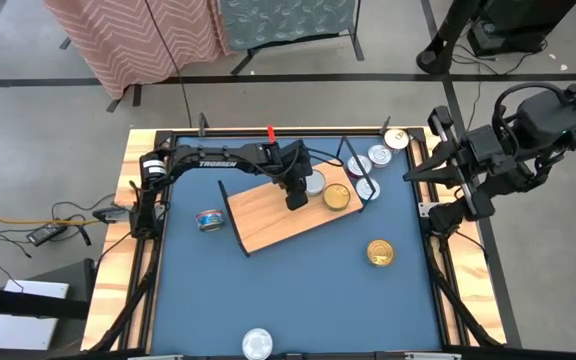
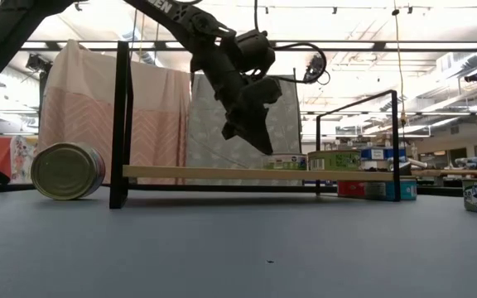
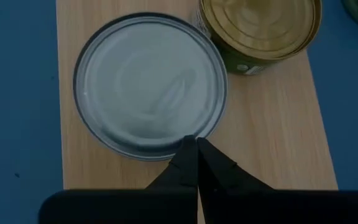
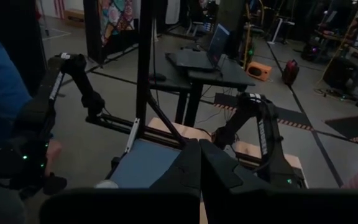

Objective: Stack canned seafood by type on shelf
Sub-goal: Put the green tuna can on the shelf

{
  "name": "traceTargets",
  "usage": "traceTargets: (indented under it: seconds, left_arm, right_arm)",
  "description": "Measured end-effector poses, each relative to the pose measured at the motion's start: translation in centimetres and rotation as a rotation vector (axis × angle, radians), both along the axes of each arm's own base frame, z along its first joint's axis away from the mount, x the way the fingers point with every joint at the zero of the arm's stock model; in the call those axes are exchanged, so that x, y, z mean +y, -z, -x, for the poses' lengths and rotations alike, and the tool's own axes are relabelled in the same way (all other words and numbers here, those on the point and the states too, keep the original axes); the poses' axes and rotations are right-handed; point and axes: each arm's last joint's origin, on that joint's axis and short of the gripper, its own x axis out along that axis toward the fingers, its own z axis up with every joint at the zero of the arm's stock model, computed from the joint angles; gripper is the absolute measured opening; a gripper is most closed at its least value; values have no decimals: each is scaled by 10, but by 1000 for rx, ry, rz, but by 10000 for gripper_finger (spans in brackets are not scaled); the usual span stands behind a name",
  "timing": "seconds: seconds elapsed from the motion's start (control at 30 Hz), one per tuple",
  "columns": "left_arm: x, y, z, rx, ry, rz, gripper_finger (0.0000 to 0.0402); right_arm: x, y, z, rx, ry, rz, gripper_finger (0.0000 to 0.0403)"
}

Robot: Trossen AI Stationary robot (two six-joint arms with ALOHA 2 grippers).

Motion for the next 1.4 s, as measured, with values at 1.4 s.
traceTargets:
  seconds: [1.4]
  left_arm:
    - [19, 4, -25, -214, -86, -22, 0]
  right_arm:
    - [3, -2, -7, -22, -2, -27, 7]
